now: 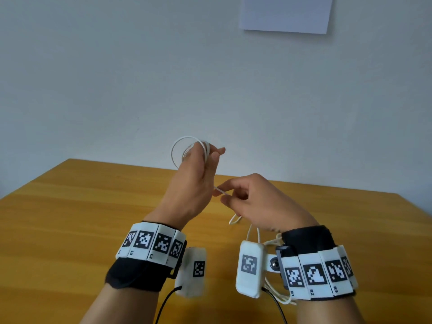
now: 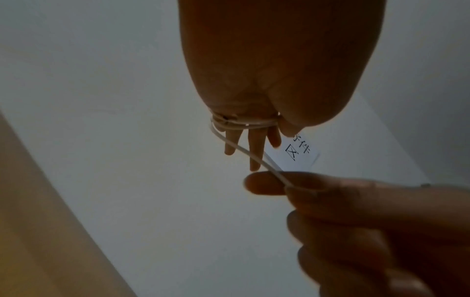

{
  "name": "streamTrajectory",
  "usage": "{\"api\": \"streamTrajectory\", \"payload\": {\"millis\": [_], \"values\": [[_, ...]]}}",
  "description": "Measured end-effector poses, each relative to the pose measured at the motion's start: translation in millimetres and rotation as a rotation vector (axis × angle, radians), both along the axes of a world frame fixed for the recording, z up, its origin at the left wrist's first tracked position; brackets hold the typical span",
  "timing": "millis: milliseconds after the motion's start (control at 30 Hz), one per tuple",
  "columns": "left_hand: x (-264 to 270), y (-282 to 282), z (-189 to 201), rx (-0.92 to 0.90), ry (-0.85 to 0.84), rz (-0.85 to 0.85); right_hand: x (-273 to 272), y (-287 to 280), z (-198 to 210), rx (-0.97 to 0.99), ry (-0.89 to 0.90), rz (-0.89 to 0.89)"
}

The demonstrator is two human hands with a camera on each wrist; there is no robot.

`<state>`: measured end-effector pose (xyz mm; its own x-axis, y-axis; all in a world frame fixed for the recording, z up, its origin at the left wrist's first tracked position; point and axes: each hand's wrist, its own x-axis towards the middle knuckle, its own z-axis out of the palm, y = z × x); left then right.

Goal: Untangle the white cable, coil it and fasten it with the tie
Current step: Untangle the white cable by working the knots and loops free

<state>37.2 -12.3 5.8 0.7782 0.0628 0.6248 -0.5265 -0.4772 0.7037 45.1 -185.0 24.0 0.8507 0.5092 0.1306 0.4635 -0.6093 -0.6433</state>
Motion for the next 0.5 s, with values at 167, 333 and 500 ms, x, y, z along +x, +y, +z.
{"api": "streamTrajectory", "payload": {"millis": [167,333,500], "values": [[-0.6,1.9,-5.9,0.434,0.097,0.119,-1.8,-1.0,4.4,0.127,-0.071,-0.036],[-2.2,1.8,-8.0,0.454,0.256,0.073,1.6,-6.3,5.5,0.172,-0.155,-0.14],[-5.5,2.8,-3.6,0.345,0.312,-0.005,3.5,-10.1,6.0,0.256,-0.191,-0.212]]}}
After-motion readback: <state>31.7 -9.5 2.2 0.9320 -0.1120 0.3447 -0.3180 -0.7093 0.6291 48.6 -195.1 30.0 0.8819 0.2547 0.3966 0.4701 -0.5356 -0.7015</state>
